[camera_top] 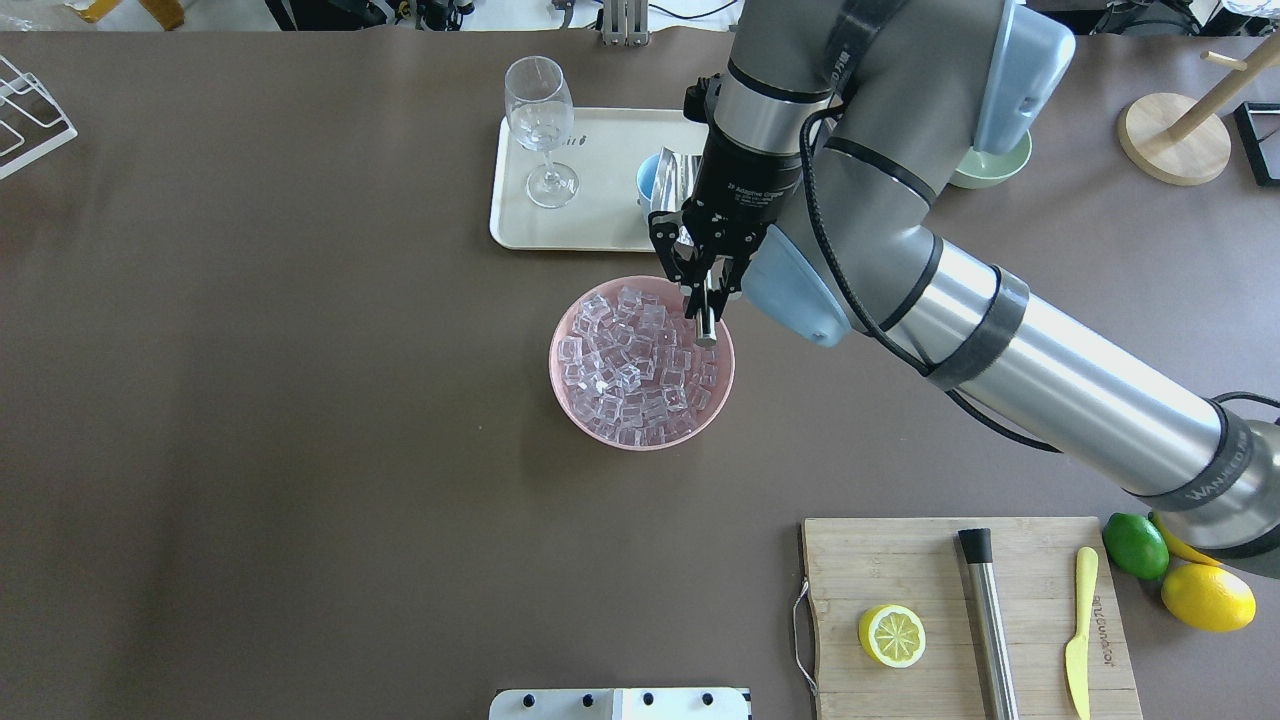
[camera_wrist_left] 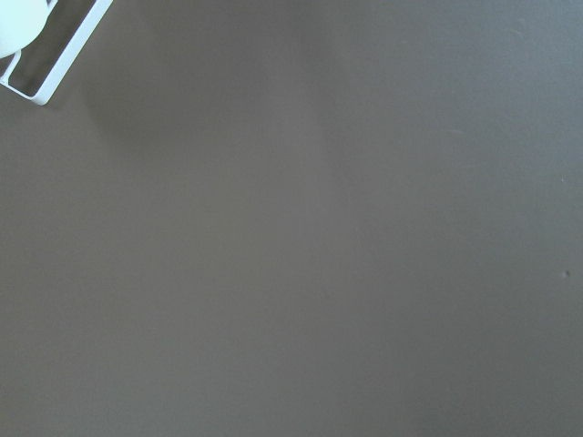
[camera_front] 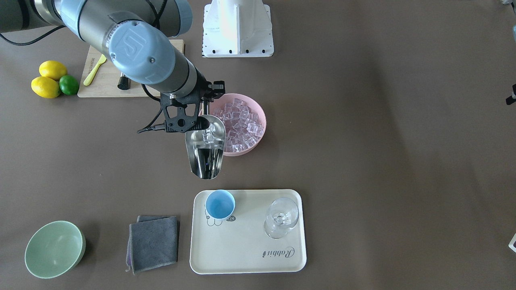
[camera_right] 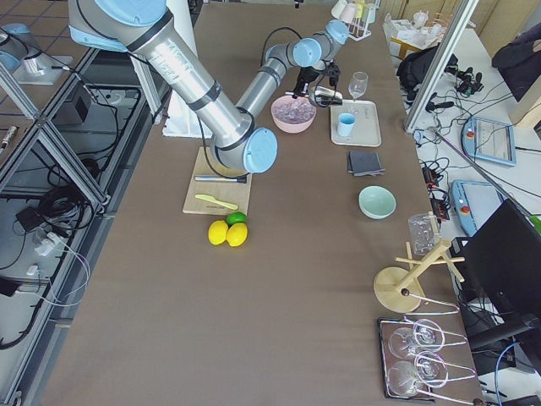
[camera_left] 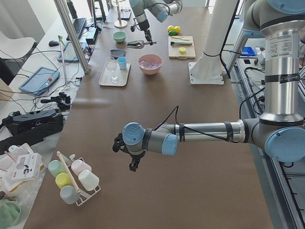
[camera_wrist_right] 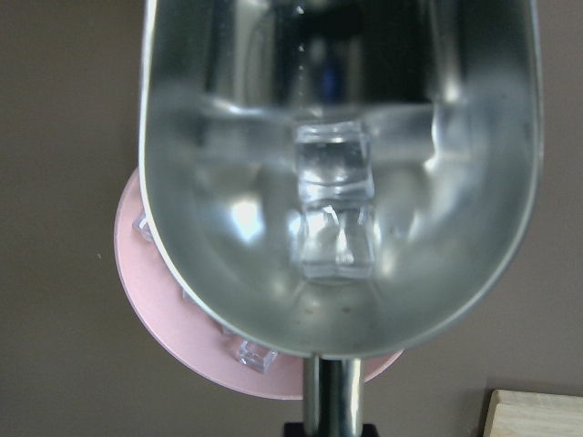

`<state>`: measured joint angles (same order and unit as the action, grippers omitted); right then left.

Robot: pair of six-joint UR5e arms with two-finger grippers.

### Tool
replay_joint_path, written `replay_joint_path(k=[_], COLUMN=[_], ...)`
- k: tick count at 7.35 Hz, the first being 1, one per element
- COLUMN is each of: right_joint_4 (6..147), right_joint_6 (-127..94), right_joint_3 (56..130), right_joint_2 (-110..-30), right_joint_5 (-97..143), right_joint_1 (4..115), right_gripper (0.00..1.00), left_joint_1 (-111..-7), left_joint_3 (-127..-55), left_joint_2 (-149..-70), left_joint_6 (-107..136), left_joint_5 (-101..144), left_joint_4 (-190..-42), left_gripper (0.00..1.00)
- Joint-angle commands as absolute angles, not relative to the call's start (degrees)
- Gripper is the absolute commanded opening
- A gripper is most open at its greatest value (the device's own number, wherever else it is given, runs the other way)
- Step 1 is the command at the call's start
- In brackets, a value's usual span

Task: Put ice in cup with scoop
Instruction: 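Tip the scoop over the light-blue cup to pour the ice in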

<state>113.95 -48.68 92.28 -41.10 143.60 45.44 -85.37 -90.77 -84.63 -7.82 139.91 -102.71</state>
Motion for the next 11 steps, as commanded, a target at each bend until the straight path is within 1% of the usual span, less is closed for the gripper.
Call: replay_joint_path(k=[1, 4, 8, 11], right_joint_4=[113.9, 114.1, 117.4, 117.2], right_joint_6=[-45.5, -45.5, -45.6, -45.5], right_joint_3=[79.5, 77.0, 76.7, 76.2], right_joint_2=[-34.8, -35.8, -34.0, -34.1], right_joint_5=[150.2, 154.6, 160.5, 167.8], right_joint_1=[47.7, 47.6, 47.6, 50.4], right_gripper=[0.0, 0.0, 0.0, 0.0], left_joint_1=[-85.5, -85.5, -86.6, -86.9], left_joint_3=[-91.5, -90.5, -90.7, -90.4], left_joint_2=[-84.0, -83.9, -82.2, -82.3], left_joint_6=[-7.8, -8.0, -8.5, -8.3], left_joint_5=[139.8, 139.9, 140.2, 139.8], left_joint_4=[-102.7, -102.7, -103.1, -103.0], left_gripper=[0.98, 0.98, 0.98, 0.98])
